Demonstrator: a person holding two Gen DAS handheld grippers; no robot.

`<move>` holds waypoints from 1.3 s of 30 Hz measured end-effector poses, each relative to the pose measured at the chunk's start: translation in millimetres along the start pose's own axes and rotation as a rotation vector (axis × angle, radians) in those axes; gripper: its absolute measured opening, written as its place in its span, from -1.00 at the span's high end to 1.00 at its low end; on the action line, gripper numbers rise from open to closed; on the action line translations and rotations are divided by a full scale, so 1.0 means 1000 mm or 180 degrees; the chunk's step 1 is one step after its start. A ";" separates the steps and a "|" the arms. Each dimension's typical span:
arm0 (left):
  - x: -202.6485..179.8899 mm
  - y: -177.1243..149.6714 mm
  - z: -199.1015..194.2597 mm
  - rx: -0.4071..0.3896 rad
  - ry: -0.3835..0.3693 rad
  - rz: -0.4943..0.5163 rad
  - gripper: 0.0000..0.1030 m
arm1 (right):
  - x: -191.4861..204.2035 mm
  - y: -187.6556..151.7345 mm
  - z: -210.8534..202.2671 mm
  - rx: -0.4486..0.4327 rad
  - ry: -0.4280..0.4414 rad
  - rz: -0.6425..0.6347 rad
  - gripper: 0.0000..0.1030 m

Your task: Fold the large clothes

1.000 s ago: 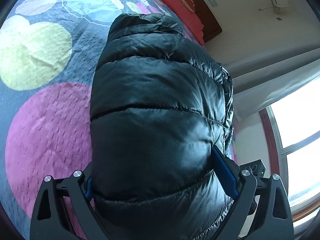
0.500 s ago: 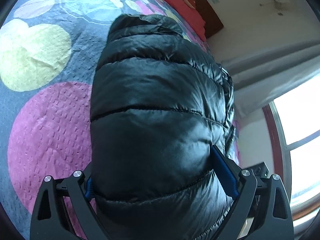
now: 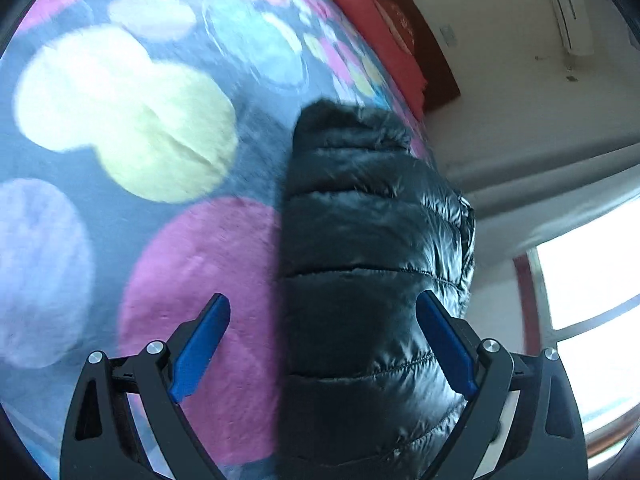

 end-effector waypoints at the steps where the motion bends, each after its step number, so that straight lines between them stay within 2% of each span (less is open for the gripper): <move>1: -0.004 -0.001 -0.002 -0.0040 0.0057 0.0053 -0.80 | 0.001 0.003 -0.008 -0.0073 -0.0064 -0.0028 -0.55; 4: -0.021 -0.007 -0.007 -0.0139 0.0239 0.0243 -0.80 | 0.007 0.010 -0.027 -0.0280 -0.0245 -0.0138 -0.55; 6: -0.033 -0.007 -0.007 -0.0214 0.0363 0.0344 -0.80 | 0.017 0.015 -0.036 -0.0352 -0.0411 -0.0282 -0.31; 7: -0.040 -0.007 -0.006 -0.0244 0.0442 0.0404 -0.80 | 0.026 0.016 -0.036 -0.0334 -0.0481 -0.0400 -0.09; 9: -0.051 -0.006 -0.004 -0.0314 0.0609 0.0508 -0.80 | 0.047 0.016 -0.030 -0.0238 -0.0587 -0.0653 -0.01; 13: -0.064 0.000 0.004 -0.0408 0.1030 0.0676 -0.81 | 0.089 0.019 -0.008 -0.0199 -0.0740 -0.1131 0.00; 18: -0.071 0.011 0.033 -0.0486 0.1323 0.0737 -0.81 | 0.110 0.017 0.029 -0.0029 -0.0843 -0.1394 0.00; 22: -0.059 0.010 0.048 -0.0490 0.1364 0.0664 -0.83 | 0.101 0.012 0.052 0.0022 -0.1165 -0.1622 0.00; 25: -0.053 0.005 0.050 -0.0526 0.1380 0.0653 -0.84 | 0.091 0.008 0.061 0.0050 -0.1264 -0.1675 -0.01; 29: -0.049 0.003 0.055 -0.0591 0.1523 0.0713 -0.84 | 0.082 0.000 0.074 0.0061 -0.1418 -0.1827 -0.01; 32: -0.047 0.003 0.062 -0.0655 0.1694 0.0804 -0.85 | 0.075 -0.002 0.081 0.0024 -0.1478 -0.1827 -0.01; 39: -0.040 0.002 0.071 -0.0717 0.1806 0.0864 -0.85 | 0.061 -0.004 0.088 -0.0013 -0.1410 -0.1723 0.01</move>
Point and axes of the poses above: each gripper's, at about its wrist camera, not at the fingertips, and z roughly the way its jaws point, x to its left, y to its top, the point moved 8 cm from there along z, roughly the way its jaws point, and after that the axes turned 5 degrees about x, right-handed, at the moved point
